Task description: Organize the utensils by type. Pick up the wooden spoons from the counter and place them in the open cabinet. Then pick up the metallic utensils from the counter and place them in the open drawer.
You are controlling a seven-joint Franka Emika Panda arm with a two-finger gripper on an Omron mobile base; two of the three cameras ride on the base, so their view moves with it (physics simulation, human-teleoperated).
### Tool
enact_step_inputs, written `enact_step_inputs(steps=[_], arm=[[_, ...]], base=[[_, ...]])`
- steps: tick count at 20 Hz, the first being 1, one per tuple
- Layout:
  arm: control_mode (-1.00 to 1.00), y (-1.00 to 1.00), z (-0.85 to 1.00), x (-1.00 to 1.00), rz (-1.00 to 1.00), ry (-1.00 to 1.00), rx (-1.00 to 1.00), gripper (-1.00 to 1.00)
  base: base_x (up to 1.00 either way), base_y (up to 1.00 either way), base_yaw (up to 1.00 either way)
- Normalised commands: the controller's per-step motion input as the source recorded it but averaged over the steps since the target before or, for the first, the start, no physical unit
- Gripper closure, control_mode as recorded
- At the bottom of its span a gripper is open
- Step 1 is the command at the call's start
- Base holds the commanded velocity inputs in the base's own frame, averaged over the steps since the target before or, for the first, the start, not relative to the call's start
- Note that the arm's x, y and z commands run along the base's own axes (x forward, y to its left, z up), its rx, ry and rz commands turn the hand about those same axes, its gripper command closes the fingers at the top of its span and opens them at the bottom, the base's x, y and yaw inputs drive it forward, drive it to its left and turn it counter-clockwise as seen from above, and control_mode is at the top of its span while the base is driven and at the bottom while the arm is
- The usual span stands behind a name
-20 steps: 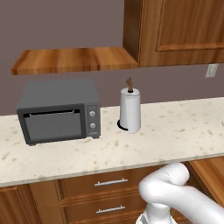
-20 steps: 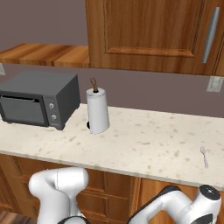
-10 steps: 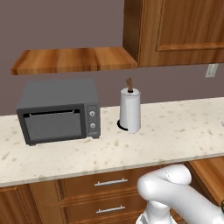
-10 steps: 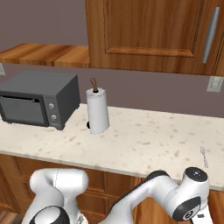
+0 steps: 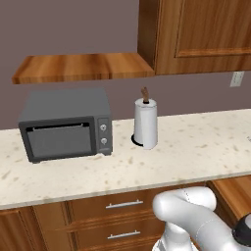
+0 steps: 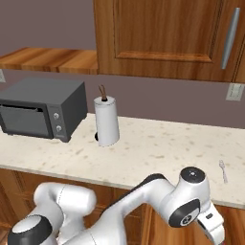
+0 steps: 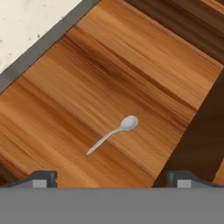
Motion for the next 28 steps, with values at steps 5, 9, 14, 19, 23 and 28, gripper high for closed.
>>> enact_step_inputs(steps=[5, 9, 14, 19, 23, 28], arm=[[-1.00, 0.32, 0.36, 0.63, 0.31, 0.00, 0.00, -1.00], [-1.00, 0.18, 0.30, 0.74, 0.33, 0.01, 0.00, -1.00], [-1.00, 0.04, 0.11, 0.88, 0.26, 0.10, 0.00, -1.00], [-1.00, -0.02, 0.00, 0.97, 0.18, 0.19, 0.00, -1.00], [-1.00, -0.07, 0.00, 0.96, 0.11, 0.26, -0.01, -1.00], [-1.00, -0.23, 0.00, 0.77, 0.06, 0.28, -0.01, -1.00]], base=[[0.00, 0.00, 0.00], [0.00, 0.00, 0.00], [0.00, 0.00, 0.00], [0.00, 0.00, 0.00], [0.00, 0.00, 0.00], [0.00, 0.00, 0.00]])
